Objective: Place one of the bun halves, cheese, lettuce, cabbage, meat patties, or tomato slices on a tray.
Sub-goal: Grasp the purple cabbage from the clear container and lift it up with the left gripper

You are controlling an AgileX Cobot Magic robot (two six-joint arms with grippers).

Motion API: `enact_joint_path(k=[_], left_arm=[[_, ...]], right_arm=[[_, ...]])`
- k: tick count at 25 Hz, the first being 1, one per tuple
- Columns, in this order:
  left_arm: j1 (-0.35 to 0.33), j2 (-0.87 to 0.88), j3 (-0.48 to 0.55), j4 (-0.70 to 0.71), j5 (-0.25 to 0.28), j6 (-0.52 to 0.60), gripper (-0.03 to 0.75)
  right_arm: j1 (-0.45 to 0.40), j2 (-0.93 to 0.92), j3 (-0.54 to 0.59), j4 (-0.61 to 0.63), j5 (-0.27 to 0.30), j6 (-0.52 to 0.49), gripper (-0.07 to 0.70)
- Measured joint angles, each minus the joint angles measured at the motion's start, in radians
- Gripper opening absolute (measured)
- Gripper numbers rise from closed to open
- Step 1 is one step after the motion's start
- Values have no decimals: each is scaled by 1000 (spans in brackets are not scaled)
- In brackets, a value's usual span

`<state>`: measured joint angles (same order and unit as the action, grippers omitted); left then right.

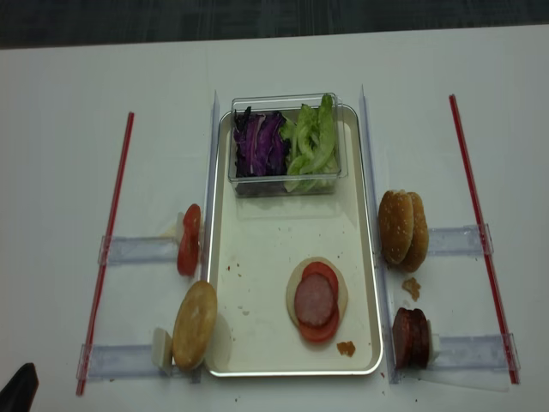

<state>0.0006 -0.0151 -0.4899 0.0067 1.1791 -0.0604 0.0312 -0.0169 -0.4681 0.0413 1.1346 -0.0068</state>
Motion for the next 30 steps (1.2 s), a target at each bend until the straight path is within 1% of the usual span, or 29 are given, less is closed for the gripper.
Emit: enact_joint_path(k=[30], left_arm=[[0,2,0,-7,0,4,419]], right_arm=[[0,0,0,0,0,0,472]])
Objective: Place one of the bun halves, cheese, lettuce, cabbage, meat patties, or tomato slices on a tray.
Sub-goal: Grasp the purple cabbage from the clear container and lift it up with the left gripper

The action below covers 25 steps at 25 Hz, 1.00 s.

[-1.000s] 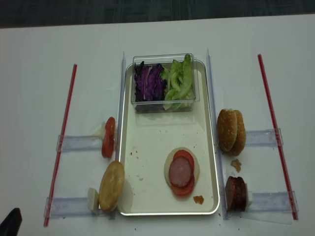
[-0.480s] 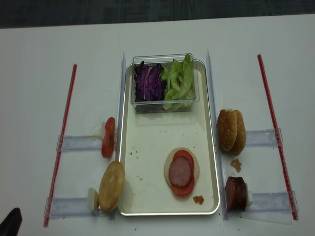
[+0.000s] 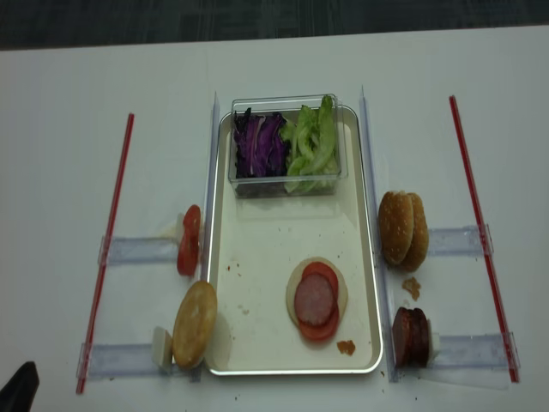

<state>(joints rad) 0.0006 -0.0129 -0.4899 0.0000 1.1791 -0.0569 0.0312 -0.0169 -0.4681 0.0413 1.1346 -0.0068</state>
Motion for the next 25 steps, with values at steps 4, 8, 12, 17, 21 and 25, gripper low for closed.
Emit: enact_joint_path(k=[4,8,12,17,21,25], left_arm=[[0,25,0,0,0,0,419],[0,49,0,0,0,0,419],[0,92,0,0,2,0,419],[0,166,0,-5,4,0,419],[0,219,-8,-13,8,-2,419],[0,249,-21,-15,10,-2,419]], right_arm=[[0,0,0,0,0,0,471],[0,0,0,0,0,7,471],[0,0,0,0,0,7,471],[0,0,0,0,0,7,471],[0,0,0,0,0,7,471],[0,0,0,0,0,7,471]])
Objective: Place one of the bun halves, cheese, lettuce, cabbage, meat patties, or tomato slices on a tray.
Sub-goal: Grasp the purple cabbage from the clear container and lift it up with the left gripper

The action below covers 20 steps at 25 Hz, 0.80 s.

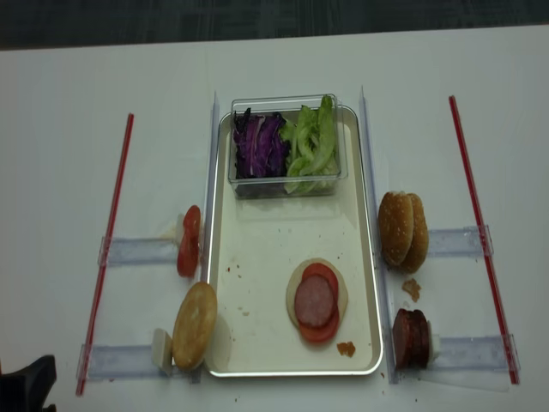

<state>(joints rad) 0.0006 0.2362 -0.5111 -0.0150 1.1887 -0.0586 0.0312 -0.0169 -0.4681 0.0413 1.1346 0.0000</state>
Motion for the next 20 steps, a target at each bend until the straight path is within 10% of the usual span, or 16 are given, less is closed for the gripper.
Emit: enact_joint_path(k=[20], left_arm=[[0,300,-8,-15,22,-17,419]], right_arm=[[0,0,0,0,0,0,471]])
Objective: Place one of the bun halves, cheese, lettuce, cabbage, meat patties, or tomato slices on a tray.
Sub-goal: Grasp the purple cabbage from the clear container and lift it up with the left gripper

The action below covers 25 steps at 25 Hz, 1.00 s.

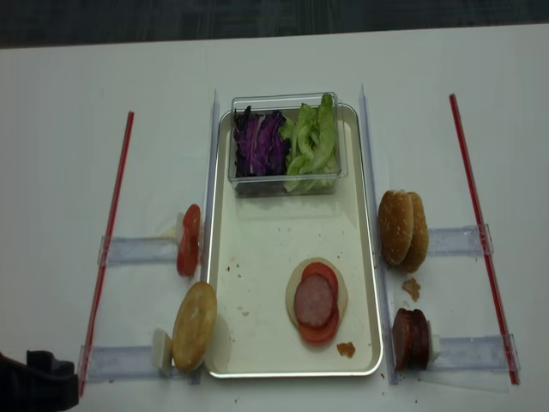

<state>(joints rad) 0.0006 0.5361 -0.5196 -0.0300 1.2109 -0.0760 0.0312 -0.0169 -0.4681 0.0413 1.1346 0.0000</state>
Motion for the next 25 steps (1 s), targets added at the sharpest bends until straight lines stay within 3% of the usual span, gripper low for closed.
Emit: enact_joint_path(k=[20,25], left_arm=[[0,296,-174,0,11,40,419],[0,373,-228,0,-7,52,419]], right_arm=[[0,0,0,0,0,0,471],[0,0,0,0,0,0,471]])
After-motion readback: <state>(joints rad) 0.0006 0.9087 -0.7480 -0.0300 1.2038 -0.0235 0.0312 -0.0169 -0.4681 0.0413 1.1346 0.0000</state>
